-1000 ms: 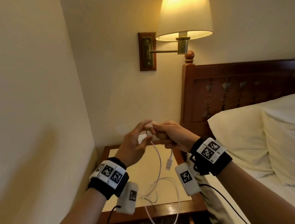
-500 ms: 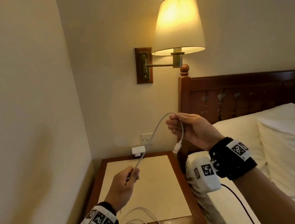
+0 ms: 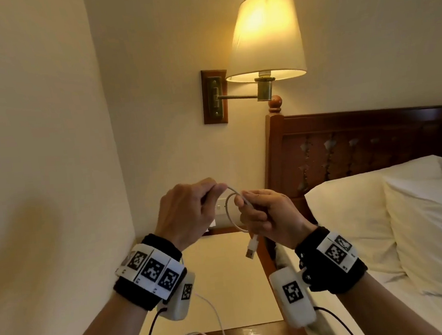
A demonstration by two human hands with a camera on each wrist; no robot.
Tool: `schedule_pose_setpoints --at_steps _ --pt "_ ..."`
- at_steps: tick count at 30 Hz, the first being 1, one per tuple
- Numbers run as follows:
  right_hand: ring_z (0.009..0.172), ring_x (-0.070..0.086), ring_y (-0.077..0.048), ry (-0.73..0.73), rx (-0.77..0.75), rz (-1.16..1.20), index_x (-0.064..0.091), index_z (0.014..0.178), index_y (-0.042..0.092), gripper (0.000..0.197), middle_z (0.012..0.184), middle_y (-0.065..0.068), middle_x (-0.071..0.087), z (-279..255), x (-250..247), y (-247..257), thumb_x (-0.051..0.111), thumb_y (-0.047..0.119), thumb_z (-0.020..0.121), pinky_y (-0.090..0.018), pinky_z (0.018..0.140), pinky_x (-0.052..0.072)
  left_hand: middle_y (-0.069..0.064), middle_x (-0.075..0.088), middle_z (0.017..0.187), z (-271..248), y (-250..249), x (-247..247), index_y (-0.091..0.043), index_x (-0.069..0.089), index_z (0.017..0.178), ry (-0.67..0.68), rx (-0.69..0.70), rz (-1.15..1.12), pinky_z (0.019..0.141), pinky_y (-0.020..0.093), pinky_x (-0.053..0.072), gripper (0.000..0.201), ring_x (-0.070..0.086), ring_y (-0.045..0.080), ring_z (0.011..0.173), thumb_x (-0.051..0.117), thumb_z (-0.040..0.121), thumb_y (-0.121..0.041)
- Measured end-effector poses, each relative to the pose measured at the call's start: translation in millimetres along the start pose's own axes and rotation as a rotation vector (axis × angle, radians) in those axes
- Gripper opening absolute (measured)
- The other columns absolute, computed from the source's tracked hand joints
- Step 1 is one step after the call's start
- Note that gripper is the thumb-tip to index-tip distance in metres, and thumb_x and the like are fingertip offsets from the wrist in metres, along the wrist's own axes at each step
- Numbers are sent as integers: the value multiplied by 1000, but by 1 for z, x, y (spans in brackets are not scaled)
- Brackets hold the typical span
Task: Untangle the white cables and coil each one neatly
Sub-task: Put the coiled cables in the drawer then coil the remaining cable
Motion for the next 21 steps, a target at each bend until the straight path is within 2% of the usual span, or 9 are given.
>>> schedule_pose_setpoints --at_steps 3,5,8,10,13,15,17,19,21 --pt "41 20 -7 61 -8 154 61 83 11 23 52 7 30 -1 5 0 46 24 94 -23 46 15 -9 40 50 -8 18 15 -27 48 72 6 -42 -232 46 25 31 37 37 7 47 41 98 -53" --pt "45 15 -7 58 -36 210 59 83 12 21 55 7 22 -2 7 5 46 23 94 -22 45 15 -8 39 54 -18 32 25 -23 46 67 13 -141 -436 51 30 34 44 35 8 51 41 95 -57" --pt "48 13 -7 -25 -65 278 56 82 12 24 58 7 18 -1 4 12 39 21 97 -20 45 16 -10 40 57 -39 56 46 -25 46 67 30 -272 -576 53 23 31 39 36 7 54 41 93 -54" --pt "46 15 -6 -68 -86 329 53 83 13 26 56 9 21 1 0 18 33 18 99 -18 44 22 -12 42 55 -60 69 63 -25 50 71 59 -380 -608 52 22 30 34 35 4 52 45 98 -45" --pt "41 32 -4 -84 -131 407 51 84 14 32 53 10 37 5 -9 34 26 15 103 -16 47 36 -14 45 51 -94 73 91 -16 55 77 169 -525 -621 53 23 31 29 38 2 47 45 101 -31" --pt "45 43 -4 -142 -124 287 51 86 12 33 57 6 45 9 -14 44 25 17 105 -16 49 42 -12 45 56 -107 62 99 -19 52 73 298 -581 -603 59 27 34 36 38 3 53 39 101 -37" --pt "52 55 -10 -207 -112 65 52 88 9 31 64 -1 55 13 -14 47 28 18 106 -19 53 49 -10 42 57 -100 37 93 -21 48 65 545 -581 -608 62 30 34 44 37 9 55 34 103 -39" --pt "60 65 -18 -244 -101 -144 54 89 7 30 71 -8 63 16 -12 44 31 18 106 -22 57 54 -7 42 56 -82 5 76 -21 45 60 812 -430 -481 62 27 33 50 35 8 52 33 103 -43" --pt "68 70 -23 -225 -63 -269 56 90 5 30 77 -14 68 18 -10 39 34 18 105 -25 61 57 -5 41 56 -61 -18 53 -19 46 60 928 -263 -357 62 28 33 52 36 10 52 34 101 -49"
Point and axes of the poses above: each hand's wrist, its own z-axis towards the middle knuckle, its own x-axis out of the palm, y = z × x, the point moved 3 cm from there along z, towards the middle knuckle
